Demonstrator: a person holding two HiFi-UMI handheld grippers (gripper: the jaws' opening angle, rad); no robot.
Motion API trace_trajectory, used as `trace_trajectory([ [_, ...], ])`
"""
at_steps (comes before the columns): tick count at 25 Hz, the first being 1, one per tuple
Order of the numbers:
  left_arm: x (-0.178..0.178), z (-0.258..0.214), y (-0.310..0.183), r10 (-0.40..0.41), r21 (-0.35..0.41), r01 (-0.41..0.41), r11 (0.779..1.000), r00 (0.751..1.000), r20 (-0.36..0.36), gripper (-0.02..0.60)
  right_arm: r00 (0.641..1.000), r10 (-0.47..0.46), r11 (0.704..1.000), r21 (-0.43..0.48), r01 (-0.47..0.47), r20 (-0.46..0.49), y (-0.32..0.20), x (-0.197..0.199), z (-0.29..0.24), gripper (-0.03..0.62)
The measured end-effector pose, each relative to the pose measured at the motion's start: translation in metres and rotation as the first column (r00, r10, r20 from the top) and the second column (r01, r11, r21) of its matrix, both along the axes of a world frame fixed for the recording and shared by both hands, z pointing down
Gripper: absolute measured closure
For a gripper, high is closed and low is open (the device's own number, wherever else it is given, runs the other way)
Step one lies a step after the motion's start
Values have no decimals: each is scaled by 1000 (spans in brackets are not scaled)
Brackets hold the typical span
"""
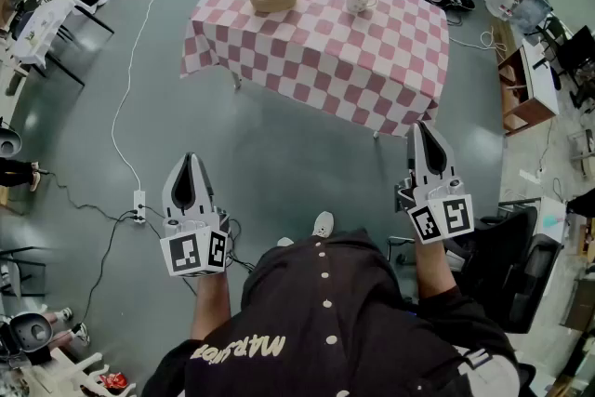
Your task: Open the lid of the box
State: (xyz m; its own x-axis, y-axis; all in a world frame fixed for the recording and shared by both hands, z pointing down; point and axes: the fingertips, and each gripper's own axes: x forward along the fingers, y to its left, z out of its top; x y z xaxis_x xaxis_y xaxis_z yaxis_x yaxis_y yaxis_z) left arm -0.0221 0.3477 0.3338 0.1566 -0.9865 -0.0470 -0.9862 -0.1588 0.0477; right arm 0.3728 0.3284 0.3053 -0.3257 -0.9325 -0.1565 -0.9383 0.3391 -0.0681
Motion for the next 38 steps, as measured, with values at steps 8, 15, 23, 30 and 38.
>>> trace_trajectory([
  [8, 0, -2, 2, 6, 8, -6, 1000, 1000, -7, 571, 1000, -20, 1000, 0, 20, -8, 2, -6, 0, 602],
  [15, -1, -6, 0, 5, 16, -5, 1000, 1000, -6, 571, 998, -58, 998, 18, 58, 26, 1, -13, -6, 599],
  [23, -3, -4, 0, -1, 1, 1, 1000, 1000, -9, 571, 999, -42, 999, -10, 42, -22, -4, -16, 3, 582],
  [30, -3, 1, 1, -2, -7, 2, 1000, 1000, -6, 571, 997, -69, 997, -23, 68, -24, -4, -20, 10, 517],
  [38, -3, 1, 4, 2, -2, -2, 1000, 1000, -2, 571, 994, -102, 994, -50, 100, -37, -2, -28, 16, 441],
])
